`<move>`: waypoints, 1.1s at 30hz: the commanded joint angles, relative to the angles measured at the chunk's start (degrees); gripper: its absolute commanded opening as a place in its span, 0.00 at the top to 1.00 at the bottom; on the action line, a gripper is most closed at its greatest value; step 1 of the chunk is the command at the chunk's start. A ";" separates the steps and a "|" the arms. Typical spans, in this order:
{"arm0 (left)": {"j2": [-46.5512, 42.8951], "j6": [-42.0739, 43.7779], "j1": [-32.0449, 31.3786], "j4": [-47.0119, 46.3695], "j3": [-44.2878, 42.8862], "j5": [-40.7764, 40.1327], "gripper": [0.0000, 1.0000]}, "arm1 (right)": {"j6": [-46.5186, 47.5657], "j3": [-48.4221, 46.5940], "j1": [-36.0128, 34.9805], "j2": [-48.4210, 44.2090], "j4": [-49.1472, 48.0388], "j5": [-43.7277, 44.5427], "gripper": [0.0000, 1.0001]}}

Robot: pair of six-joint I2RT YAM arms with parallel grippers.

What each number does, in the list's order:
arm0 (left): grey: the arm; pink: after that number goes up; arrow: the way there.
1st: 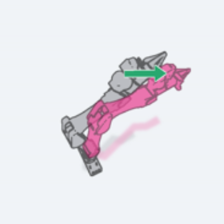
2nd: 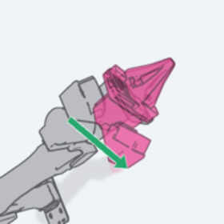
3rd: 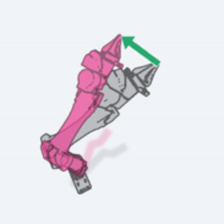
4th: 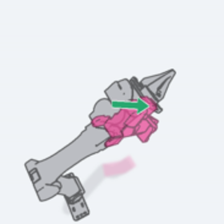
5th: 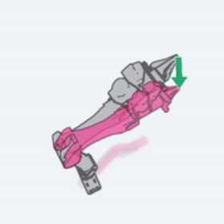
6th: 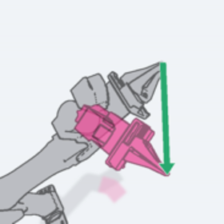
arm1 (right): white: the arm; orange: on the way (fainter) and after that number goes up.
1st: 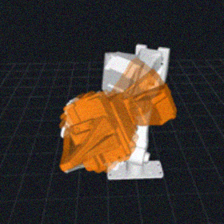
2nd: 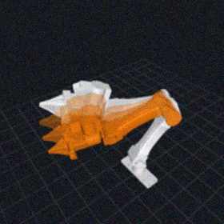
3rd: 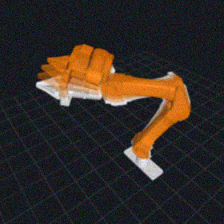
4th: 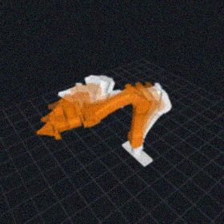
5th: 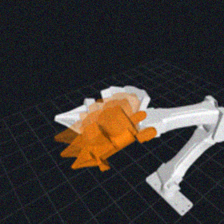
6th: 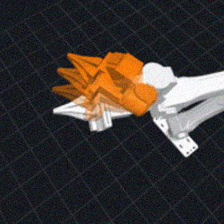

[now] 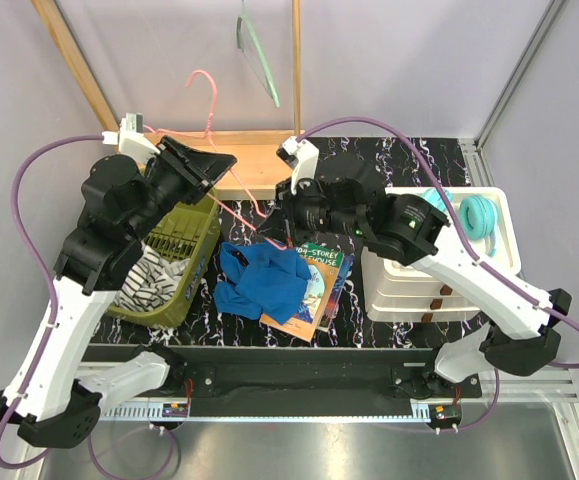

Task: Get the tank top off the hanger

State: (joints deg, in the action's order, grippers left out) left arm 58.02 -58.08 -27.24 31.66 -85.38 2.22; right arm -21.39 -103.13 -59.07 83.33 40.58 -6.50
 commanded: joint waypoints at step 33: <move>-14.60 9.48 0.61 21.25 -2.15 -7.67 0.38 | -3.30 -59.46 15.12 46.04 -8.67 5.19 1.00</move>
State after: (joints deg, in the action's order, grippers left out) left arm 41.78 -49.80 -26.74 54.57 -85.86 -9.02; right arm -23.46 -160.59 -44.14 129.14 39.27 -2.39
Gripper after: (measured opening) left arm 0.620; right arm 0.032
